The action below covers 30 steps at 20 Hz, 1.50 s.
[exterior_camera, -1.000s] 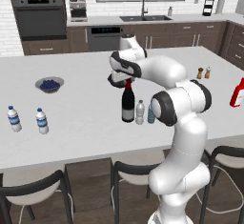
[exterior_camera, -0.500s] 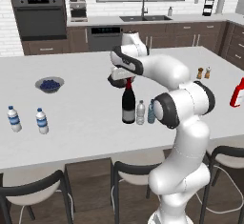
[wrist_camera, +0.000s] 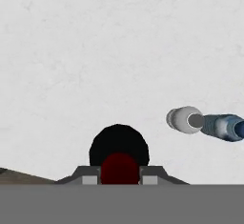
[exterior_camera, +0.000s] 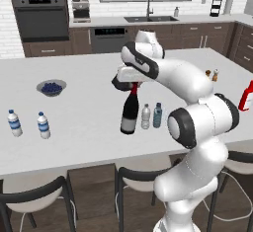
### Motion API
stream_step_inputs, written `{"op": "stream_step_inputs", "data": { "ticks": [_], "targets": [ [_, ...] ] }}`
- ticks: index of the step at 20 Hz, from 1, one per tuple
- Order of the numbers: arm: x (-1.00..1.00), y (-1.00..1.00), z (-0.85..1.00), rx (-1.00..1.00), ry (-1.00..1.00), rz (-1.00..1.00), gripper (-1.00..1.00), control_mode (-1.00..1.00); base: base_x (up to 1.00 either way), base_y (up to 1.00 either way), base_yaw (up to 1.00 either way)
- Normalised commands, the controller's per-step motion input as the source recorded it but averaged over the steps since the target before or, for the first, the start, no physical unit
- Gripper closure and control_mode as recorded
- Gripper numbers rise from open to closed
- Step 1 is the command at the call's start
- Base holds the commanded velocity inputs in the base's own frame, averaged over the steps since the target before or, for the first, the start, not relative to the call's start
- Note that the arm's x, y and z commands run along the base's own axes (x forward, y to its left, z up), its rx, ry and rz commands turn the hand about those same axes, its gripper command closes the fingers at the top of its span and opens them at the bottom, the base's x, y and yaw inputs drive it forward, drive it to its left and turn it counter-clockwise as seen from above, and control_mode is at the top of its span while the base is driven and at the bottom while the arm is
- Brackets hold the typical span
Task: Move the plastic bottles in the middle to the plastics group, and the glass bottles in the middle to the glass group.
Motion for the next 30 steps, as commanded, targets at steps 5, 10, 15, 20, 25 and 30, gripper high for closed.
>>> {"op": "stream_step_inputs", "data": {
  "ticks": [5,10,15,20,25,30],
  "targets": [
    [-0.88,-0.01,0.23,0.01,0.01,-0.01,1.00,-1.00,0.00,0.00,0.00],
    [-0.68,-0.52,0.18,-0.02,0.08,0.00,1.00,-1.00,0.00,0.00,0.00],
    [-0.24,-0.82,0.16,-0.15,0.20,0.00,1.00,-1.00,0.00,0.00,0.00],
    [0.03,-0.86,0.15,-0.31,0.02,0.00,1.00,-1.00,0.00,0.00,0.00],
    [0.12,-0.86,0.20,-0.33,0.00,0.00,1.00,-1.00,0.00,0.00,0.00],
    [0.05,-0.93,0.12,-0.27,0.00,0.00,1.00,-1.00,0.00,0.00,0.00]
  ]
}}
